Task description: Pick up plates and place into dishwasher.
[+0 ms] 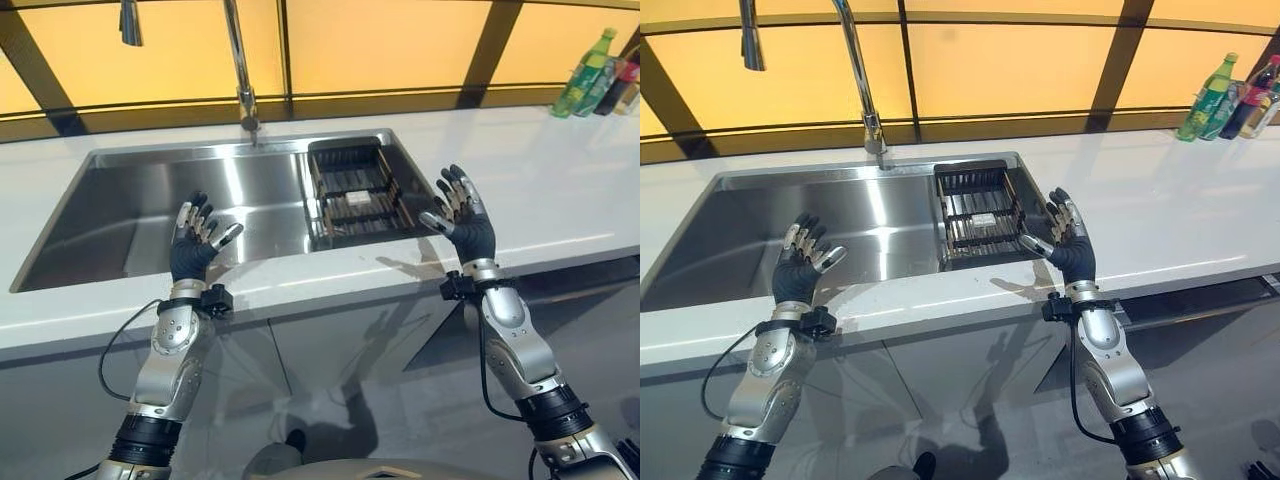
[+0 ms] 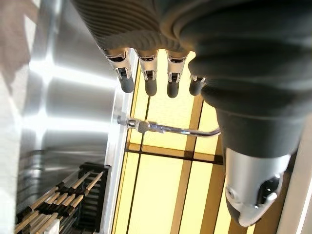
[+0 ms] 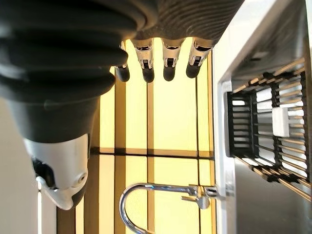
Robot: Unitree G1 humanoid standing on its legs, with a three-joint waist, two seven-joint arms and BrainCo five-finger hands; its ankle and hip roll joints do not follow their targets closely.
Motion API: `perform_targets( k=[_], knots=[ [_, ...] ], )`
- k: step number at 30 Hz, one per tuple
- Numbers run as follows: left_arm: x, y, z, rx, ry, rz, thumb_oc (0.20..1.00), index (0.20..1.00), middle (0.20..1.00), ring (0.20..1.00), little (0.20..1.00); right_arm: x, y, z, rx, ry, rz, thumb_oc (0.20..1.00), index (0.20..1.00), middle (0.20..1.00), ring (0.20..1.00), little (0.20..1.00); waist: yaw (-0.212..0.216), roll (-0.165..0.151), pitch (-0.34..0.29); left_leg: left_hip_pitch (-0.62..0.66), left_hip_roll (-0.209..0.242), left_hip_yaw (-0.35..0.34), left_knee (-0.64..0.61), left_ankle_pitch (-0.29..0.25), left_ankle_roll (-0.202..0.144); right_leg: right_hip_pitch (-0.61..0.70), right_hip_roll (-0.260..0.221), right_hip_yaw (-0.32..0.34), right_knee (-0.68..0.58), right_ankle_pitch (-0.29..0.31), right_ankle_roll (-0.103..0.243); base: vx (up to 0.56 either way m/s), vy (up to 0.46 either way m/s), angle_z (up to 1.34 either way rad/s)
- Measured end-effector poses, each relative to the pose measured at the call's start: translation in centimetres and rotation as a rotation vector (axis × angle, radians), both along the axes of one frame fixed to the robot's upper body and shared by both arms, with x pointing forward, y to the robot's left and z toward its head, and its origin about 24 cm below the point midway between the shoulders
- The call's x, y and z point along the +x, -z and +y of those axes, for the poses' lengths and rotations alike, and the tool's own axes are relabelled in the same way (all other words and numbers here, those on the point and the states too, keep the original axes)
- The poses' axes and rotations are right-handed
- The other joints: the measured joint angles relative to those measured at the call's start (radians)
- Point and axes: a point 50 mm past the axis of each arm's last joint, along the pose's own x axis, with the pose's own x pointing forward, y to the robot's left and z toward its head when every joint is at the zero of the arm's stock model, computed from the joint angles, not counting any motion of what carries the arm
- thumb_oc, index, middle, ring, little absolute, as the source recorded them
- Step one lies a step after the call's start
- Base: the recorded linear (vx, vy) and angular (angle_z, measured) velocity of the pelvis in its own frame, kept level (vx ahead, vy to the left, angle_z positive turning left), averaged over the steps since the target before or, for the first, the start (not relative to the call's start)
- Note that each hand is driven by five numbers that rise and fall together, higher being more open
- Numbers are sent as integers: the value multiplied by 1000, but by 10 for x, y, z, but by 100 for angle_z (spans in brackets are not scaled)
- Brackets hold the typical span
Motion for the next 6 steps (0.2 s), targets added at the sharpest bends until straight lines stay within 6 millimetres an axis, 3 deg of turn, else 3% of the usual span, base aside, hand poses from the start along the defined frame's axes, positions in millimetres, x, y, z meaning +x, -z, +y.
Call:
perform_targets(
  k=[2,3,4,6],
  knots=[
    [0,0,0,-8,3,0,1000,1000,1000,1000,1000,0,1,0,-3,-6,3,1000,1000,1000,1000,1000,-9,1,0,-11,2,44,-2,12,7,15,4,-27,-2,-7,-4,-28,-51,58],
    [1,-1,-2,-13,9,-6,1000,1000,1000,1000,1000,0,0,-1,-10,-3,2,1000,1000,1000,1000,1000,-33,3,0,-16,4,142,-27,37,28,24,3,-61,0,-16,-5,-17,-14,109],
    [4,-4,-5,-20,16,-21,1000,1000,1000,1000,1000,0,0,-3,-23,0,4,1000,1000,1000,1000,1000,-55,4,0,-16,9,201,-53,48,53,31,3,-82,1,-26,-7,1,9,117],
    [8,-10,-9,-26,29,-43,1000,1000,1000,1000,1000,0,-1,-6,-38,2,4,1000,1000,1000,1000,1000,-60,9,-3,-14,30,285,-79,52,62,24,1,-87,14,-40,-11,14,31,79]
  ],
)
